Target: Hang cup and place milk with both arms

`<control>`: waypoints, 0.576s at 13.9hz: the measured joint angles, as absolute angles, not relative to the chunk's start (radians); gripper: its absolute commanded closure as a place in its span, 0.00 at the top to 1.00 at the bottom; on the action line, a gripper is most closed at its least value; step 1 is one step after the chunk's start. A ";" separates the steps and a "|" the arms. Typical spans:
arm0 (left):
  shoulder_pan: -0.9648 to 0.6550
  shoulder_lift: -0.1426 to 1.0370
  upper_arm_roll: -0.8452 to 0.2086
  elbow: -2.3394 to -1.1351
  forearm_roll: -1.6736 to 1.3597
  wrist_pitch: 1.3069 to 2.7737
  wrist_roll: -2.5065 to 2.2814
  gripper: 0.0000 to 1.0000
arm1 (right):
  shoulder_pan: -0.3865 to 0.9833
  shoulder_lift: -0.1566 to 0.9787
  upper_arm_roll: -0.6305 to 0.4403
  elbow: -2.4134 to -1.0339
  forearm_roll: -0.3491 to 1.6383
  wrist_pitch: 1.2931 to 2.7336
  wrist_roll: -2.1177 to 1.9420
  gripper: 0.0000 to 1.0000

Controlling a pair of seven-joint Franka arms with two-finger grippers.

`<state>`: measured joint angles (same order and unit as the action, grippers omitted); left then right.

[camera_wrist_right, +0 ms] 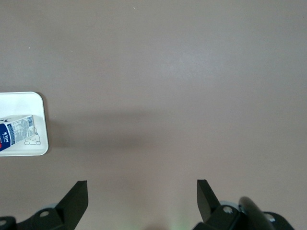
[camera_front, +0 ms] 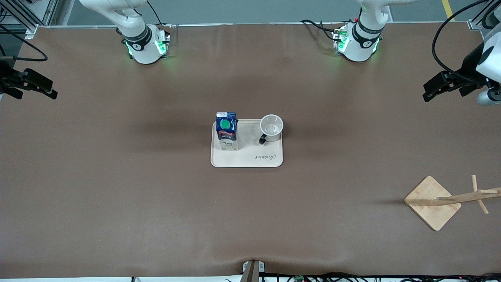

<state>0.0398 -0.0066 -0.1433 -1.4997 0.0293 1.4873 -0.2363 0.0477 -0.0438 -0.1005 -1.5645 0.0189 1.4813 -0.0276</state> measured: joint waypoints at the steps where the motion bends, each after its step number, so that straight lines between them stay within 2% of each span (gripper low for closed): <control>1: 0.040 -0.007 -0.143 -1.500 0.029 1.487 -0.236 1.00 | 0.048 -0.044 -0.100 -1.565 0.019 1.481 -0.028 1.00; 8: 0.036 0.015 -0.175 -1.507 0.054 1.485 -0.243 1.00 | 0.048 -0.044 -0.100 -1.565 0.023 1.481 -0.028 1.00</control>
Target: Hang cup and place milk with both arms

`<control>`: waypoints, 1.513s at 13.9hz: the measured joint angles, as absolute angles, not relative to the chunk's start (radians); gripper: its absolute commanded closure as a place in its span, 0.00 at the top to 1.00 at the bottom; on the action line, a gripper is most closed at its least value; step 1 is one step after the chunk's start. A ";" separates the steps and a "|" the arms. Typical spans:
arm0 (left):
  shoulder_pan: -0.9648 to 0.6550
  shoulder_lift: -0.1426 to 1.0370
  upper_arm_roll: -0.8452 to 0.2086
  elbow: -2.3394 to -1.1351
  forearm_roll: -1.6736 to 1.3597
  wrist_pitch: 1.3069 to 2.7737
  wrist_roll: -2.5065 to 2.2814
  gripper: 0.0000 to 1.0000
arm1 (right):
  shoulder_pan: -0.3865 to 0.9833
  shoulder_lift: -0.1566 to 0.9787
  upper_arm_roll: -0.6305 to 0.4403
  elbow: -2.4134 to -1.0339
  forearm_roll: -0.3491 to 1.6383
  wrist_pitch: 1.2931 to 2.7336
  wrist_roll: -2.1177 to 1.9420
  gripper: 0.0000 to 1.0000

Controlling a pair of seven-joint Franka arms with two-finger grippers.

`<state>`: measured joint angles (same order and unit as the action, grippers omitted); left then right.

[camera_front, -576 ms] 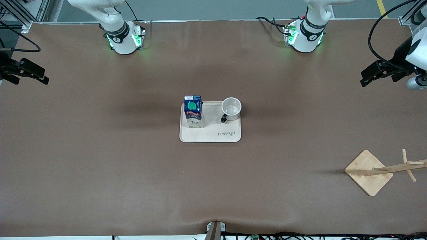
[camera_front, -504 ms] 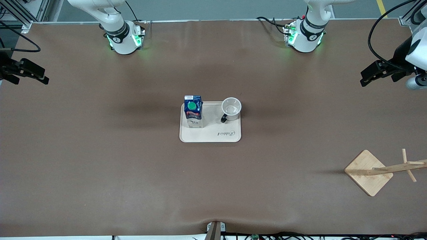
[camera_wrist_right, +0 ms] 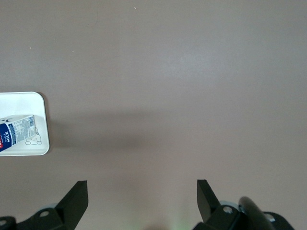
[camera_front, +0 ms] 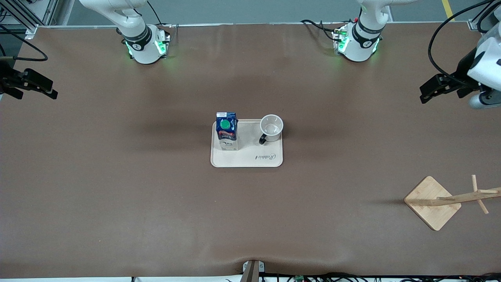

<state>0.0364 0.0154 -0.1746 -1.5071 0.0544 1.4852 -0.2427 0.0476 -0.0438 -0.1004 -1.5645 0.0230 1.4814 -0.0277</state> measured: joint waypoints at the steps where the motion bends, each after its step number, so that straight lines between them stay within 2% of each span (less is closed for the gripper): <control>1: 0.032 0.024 -0.190 -1.509 0.054 1.485 -0.268 1.00 | 0.047 -0.044 -0.100 -1.565 0.023 1.481 -0.028 1.00; 6: 0.004 0.057 -0.303 -1.575 0.056 1.527 -0.464 1.00 | 0.046 -0.042 -0.101 -1.564 0.024 1.482 -0.028 1.00; 11: -0.008 0.068 -0.443 -1.756 0.067 1.749 -0.681 1.00 | 0.044 -0.035 -0.101 -1.564 0.025 1.482 -0.028 1.00; 15: -0.088 0.112 -0.469 -1.841 0.068 1.881 -0.866 1.00 | 0.044 -0.034 -0.099 -1.564 0.036 1.483 -0.028 1.00; 19: -0.210 0.237 -0.472 -1.860 0.123 1.962 -1.050 1.00 | 0.044 -0.033 -0.099 -1.564 0.043 1.484 -0.028 1.00; 20: -0.228 0.269 -0.473 -1.861 0.133 1.983 -1.072 0.98 | 0.044 -0.033 -0.099 -1.564 0.044 1.484 -0.028 1.00; 21: -0.237 0.299 -0.472 -1.861 0.138 2.005 -1.082 0.90 | 0.044 -0.033 -0.099 -1.564 0.044 1.484 -0.028 1.00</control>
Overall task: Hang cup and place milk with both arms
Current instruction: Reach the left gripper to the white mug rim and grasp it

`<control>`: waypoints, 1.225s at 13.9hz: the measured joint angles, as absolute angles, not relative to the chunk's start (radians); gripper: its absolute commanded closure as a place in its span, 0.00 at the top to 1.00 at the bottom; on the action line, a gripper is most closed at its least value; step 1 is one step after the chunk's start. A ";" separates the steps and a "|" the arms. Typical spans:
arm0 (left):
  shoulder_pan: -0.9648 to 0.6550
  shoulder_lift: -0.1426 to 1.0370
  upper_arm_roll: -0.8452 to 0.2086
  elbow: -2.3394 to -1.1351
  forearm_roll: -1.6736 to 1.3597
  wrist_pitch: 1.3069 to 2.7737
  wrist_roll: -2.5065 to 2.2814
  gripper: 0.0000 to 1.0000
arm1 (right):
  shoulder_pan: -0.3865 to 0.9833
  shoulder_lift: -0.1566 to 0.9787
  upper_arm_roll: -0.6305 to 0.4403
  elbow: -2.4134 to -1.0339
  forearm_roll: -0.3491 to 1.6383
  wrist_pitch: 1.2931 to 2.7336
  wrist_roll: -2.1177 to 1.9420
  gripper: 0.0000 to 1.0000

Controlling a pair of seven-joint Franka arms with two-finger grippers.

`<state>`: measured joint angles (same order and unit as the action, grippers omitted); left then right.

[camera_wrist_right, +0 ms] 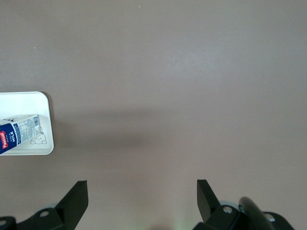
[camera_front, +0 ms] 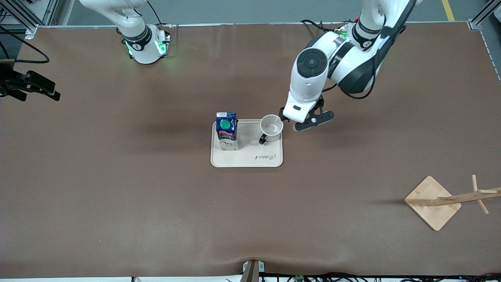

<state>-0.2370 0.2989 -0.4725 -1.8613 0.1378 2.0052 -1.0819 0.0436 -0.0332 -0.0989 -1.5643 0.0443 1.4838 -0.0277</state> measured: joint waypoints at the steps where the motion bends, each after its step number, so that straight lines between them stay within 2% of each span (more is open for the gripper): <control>1: -0.241 0.328 -0.472 -1.862 0.139 2.027 -1.082 0.82 | 0.044 -0.033 -0.099 -1.564 0.045 1.484 -0.028 1.00; 2: -0.243 0.357 -0.472 -1.862 0.140 2.049 -1.081 0.79 | 0.044 -0.033 -0.099 -1.564 0.046 1.484 -0.028 1.00; 5: -0.243 0.423 -0.472 -1.859 0.196 2.081 -1.038 0.79 | 0.044 -0.033 -0.099 -1.564 0.048 1.484 -0.028 1.00; 10: -0.248 0.449 -0.483 -1.849 0.213 2.085 -0.912 0.79 | 0.044 -0.029 -0.099 -1.564 0.049 1.485 -0.028 1.00; 12: -0.252 0.455 -0.489 -1.849 0.213 2.085 -0.848 0.72 | 0.044 -0.019 -0.099 -1.564 0.049 1.485 -0.028 1.00; 17: -0.269 0.515 -0.491 -1.800 0.213 2.086 -0.692 0.65 | 0.044 -0.009 -0.099 -1.561 0.049 1.487 -0.028 1.00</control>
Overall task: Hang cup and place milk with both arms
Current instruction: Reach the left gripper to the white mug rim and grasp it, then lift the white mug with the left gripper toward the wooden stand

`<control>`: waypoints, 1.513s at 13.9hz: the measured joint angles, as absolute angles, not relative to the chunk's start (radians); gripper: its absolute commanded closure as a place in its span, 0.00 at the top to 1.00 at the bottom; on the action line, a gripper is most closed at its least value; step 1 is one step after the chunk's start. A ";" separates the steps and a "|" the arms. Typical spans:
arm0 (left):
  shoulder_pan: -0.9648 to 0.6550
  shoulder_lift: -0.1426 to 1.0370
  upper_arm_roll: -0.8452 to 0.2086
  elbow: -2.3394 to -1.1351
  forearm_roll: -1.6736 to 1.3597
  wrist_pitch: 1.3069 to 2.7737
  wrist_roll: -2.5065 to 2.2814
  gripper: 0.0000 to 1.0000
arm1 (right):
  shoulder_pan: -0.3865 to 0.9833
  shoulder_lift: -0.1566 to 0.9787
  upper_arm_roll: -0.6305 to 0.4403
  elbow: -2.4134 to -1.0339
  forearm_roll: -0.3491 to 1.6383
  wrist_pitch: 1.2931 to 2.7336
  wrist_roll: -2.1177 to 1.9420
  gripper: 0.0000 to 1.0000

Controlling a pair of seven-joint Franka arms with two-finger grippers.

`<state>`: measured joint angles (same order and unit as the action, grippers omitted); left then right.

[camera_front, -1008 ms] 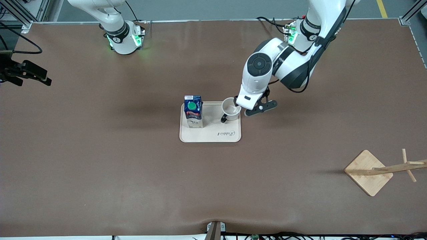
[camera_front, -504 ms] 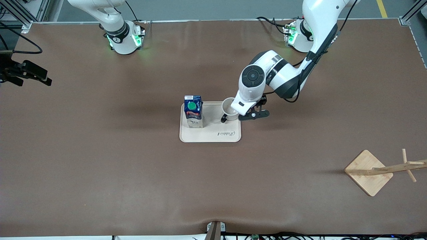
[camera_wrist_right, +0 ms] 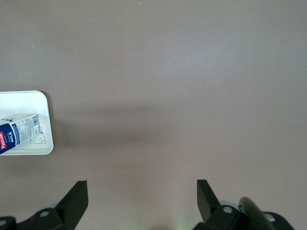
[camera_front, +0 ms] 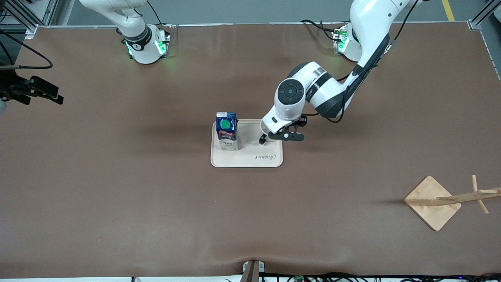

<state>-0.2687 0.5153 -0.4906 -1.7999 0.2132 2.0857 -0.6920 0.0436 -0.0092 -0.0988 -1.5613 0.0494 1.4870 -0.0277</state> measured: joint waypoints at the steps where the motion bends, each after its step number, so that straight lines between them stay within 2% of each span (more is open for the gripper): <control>1: -0.277 0.531 -0.491 -1.785 0.214 2.086 -0.683 0.62 | 0.044 -0.009 -0.099 -1.561 0.049 1.487 -0.028 1.00; 3: -0.294 0.569 -0.491 -1.755 0.230 2.086 -0.653 0.57 | 0.044 -0.008 -0.099 -1.561 0.050 1.487 -0.028 1.00; 5: -0.302 0.604 -0.491 -1.733 0.260 2.086 -0.595 0.47 | 0.044 -0.007 -0.099 -1.561 0.050 1.487 -0.028 1.00; 9: -0.299 0.634 -0.485 -1.697 0.277 2.087 -0.490 0.00 | 0.044 -0.001 -0.099 -1.561 0.051 1.487 -0.028 1.00; 17: -0.277 0.635 -0.478 -1.645 0.278 2.077 -0.406 0.00 | 0.043 0.041 -0.100 -1.560 0.051 1.487 -0.028 1.00; 21: -0.264 0.616 -0.478 -1.561 0.278 1.994 -0.413 0.00 | 0.042 0.073 -0.100 -1.561 0.051 1.484 -0.028 1.00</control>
<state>-0.2643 0.6161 -0.4779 -1.5608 0.2782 1.9943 -0.4129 0.0423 0.0728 -0.1001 -1.5606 0.0510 1.4844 -0.0280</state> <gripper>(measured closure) 0.934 0.000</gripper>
